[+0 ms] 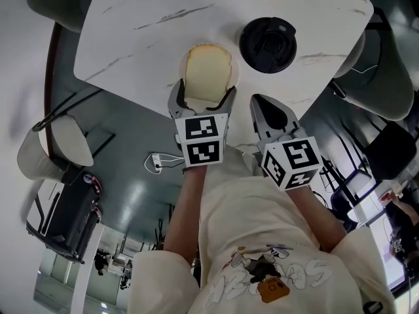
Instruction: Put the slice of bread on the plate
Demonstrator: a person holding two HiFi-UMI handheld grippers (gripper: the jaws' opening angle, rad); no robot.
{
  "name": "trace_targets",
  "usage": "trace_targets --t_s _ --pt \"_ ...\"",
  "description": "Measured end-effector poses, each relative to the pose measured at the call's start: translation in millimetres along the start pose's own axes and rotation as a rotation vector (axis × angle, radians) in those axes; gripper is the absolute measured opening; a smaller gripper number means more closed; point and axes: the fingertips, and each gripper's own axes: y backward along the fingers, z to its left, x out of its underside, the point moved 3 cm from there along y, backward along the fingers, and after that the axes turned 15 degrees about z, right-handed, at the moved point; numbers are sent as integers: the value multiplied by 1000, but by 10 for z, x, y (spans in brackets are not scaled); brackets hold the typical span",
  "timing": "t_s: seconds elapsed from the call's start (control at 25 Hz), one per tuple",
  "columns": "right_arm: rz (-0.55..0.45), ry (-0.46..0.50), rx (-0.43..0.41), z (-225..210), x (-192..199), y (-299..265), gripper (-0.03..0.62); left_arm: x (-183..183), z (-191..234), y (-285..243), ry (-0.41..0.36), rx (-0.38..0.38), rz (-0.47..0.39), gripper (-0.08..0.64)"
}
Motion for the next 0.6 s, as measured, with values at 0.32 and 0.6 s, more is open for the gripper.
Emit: trace_targets --t_s 0.32,0.6 --pt "2 -1 -8 -11 32 10 3 46 -13 -32 -4 41 -14 524" --pt "-1 -1 -11 -26 51 51 3 55 -95 -52 -26 66 -9 595"
